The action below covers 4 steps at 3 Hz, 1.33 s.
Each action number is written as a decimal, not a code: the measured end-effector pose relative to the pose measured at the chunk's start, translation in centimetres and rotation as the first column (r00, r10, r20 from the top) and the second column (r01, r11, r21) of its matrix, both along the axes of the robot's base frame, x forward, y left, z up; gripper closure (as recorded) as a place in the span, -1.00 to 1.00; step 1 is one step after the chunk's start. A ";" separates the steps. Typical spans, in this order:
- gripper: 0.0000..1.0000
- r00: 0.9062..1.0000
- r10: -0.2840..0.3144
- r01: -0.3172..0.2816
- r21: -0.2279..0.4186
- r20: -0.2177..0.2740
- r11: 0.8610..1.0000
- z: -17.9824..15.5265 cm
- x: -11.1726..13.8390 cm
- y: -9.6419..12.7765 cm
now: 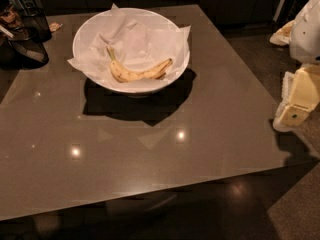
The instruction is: Pick banana from white bowl
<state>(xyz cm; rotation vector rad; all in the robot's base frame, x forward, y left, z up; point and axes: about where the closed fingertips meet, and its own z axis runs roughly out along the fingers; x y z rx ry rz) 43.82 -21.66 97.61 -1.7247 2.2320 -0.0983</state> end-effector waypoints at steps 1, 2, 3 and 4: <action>-1.00 1.000 -0.012 0.012 -0.004 0.022 1.000 0.4 0.3 0.3; -1.00 0.999 -0.035 0.035 -0.017 -0.001 0.999 0.7 2.1 1.8; -1.00 0.999 -0.033 0.031 -0.055 -0.039 0.998 0.7 4.2 3.8; -1.00 0.999 -0.026 0.025 -0.051 -0.023 0.998 1.0 4.6 4.3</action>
Offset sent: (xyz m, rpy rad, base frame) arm 0.0455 0.0419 0.0091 -0.0345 0.0698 -0.0736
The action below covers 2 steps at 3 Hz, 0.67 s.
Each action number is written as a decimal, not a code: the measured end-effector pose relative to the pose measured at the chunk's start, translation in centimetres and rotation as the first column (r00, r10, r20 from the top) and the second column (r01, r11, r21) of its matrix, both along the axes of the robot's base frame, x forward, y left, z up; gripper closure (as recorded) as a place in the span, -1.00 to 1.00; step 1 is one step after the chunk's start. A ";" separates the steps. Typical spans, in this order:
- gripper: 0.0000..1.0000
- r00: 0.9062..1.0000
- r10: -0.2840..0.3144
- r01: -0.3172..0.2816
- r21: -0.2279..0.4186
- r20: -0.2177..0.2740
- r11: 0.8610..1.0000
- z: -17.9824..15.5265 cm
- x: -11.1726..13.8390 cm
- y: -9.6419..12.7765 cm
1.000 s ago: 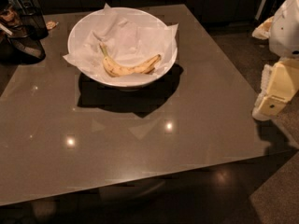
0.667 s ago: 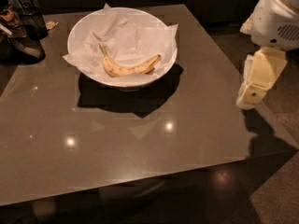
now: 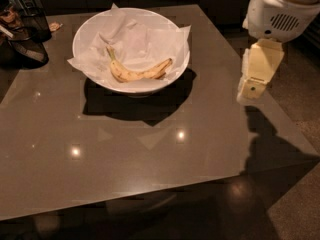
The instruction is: Pick banana from white bowl
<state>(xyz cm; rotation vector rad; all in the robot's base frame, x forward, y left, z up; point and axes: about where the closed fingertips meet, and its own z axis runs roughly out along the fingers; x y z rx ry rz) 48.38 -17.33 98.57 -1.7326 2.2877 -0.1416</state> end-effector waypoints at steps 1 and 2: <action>-1.00 1.000 0.018 -0.018 0.013 0.005 1.000 0.0 0.2 0.0; -1.00 0.997 0.072 -0.072 0.023 0.026 0.997 0.9 1.1 1.5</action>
Offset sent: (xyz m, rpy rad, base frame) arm 0.0147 0.0284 0.0150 0.0253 -0.0080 0.1385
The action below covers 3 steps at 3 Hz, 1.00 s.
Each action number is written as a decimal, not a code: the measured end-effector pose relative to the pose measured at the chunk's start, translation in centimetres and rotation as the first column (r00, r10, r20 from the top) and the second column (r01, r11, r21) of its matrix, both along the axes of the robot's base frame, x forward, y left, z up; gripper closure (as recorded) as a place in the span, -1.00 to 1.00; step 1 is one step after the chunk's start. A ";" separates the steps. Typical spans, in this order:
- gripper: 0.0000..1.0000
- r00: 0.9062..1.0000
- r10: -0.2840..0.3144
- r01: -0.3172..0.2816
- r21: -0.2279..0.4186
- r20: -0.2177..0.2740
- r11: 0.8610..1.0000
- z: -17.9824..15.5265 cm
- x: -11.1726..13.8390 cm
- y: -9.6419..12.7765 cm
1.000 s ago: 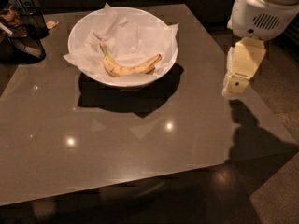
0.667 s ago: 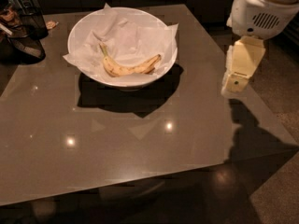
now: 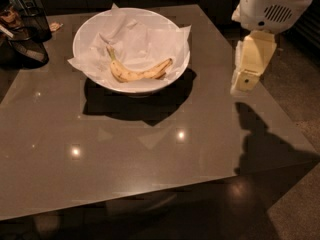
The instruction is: Pick banana from white bowl
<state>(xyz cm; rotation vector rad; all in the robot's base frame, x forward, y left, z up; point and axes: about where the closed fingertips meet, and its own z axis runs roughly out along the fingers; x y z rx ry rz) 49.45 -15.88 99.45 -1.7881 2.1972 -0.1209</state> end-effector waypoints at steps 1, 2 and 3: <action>-1.00 0.999 0.050 -0.050 -0.002 0.012 0.999 0.8 1.2 1.7; -1.00 0.993 0.113 -0.113 -0.035 0.013 0.993 1.0 2.8 4.4; -1.00 0.993 0.116 -0.115 -0.027 0.035 0.993 1.2 3.2 4.8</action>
Offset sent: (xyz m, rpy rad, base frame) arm 0.0366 0.0723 0.0076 -0.1006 0.0345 0.1941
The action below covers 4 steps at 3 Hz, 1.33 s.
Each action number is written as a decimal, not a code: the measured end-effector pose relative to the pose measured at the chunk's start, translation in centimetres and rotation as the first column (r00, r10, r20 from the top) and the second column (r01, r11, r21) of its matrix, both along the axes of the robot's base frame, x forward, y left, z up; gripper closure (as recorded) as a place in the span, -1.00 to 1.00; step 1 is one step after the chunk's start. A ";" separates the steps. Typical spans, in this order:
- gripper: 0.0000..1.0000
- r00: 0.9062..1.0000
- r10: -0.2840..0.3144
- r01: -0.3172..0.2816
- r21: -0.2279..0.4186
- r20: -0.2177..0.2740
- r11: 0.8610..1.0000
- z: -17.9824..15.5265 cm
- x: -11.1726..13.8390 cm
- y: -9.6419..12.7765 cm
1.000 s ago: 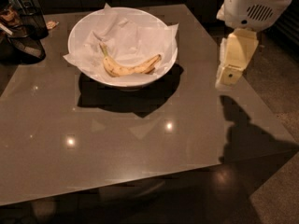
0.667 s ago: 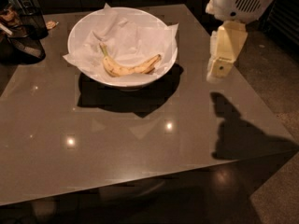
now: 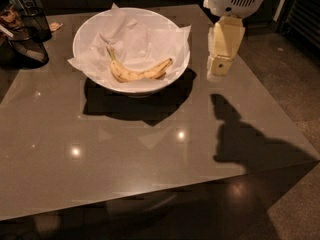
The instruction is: Pick banana from white bowl
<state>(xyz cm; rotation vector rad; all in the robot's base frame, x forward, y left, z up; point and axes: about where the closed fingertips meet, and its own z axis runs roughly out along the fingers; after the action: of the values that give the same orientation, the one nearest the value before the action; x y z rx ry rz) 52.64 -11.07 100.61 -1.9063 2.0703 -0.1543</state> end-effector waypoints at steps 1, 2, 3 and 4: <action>-1.00 0.999 0.015 -0.016 0.046 0.028 0.999 0.7 0.3 0.2; -1.00 0.996 0.072 -0.075 0.056 0.051 0.996 2.2 1.2 2.1; -1.00 0.989 0.134 -0.137 0.048 0.061 0.989 3.2 2.6 4.5; -1.00 0.987 0.136 -0.141 0.058 0.081 0.988 3.4 3.0 5.0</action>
Offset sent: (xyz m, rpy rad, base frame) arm 0.0185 0.0485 0.0403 0.0580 -0.0460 0.1613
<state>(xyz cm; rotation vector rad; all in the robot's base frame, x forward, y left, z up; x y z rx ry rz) 55.61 -6.08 104.06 -1.9666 1.8635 -0.1257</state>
